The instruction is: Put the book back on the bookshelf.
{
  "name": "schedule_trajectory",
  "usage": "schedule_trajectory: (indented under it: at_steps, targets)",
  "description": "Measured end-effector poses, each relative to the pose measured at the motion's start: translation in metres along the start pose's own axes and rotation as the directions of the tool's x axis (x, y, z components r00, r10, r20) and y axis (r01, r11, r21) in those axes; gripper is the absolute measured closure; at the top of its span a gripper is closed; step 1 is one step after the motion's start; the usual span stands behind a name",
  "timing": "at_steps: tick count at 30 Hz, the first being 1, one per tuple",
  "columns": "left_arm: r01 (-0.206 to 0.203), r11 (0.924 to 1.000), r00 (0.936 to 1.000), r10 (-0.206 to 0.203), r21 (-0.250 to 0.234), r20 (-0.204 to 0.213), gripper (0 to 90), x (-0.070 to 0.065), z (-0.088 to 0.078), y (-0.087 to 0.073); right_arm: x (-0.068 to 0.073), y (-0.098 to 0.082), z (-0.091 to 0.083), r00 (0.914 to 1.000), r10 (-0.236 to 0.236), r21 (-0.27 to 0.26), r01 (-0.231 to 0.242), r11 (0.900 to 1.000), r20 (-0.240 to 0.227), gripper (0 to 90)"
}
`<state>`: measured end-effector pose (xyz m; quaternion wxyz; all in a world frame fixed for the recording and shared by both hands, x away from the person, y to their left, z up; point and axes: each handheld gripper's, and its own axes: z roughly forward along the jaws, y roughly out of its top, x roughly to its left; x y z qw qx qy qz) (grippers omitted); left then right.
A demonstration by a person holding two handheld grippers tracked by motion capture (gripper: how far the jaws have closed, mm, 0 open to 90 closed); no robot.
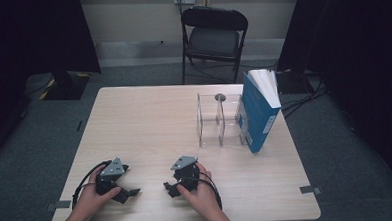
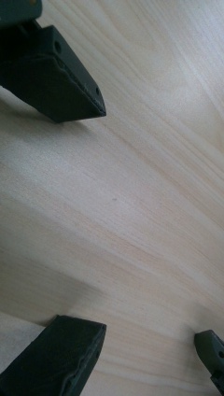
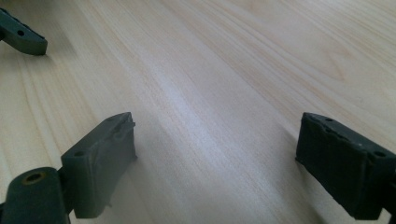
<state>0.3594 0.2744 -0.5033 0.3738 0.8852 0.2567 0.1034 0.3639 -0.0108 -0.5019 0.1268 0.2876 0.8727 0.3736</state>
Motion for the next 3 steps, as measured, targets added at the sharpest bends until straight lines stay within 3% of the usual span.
schedule_trajectory:
  at_steps: [3]
  targets:
    - [0.0, 1.0, 1.0, 0.0, -0.001, 0.0, 0.0, 0.0, 0.0, 0.0, 0.0001, 0.0, 0.0, 1.0, 0.001, 0.0, -0.001, 1.0, 0.0, 11.1]
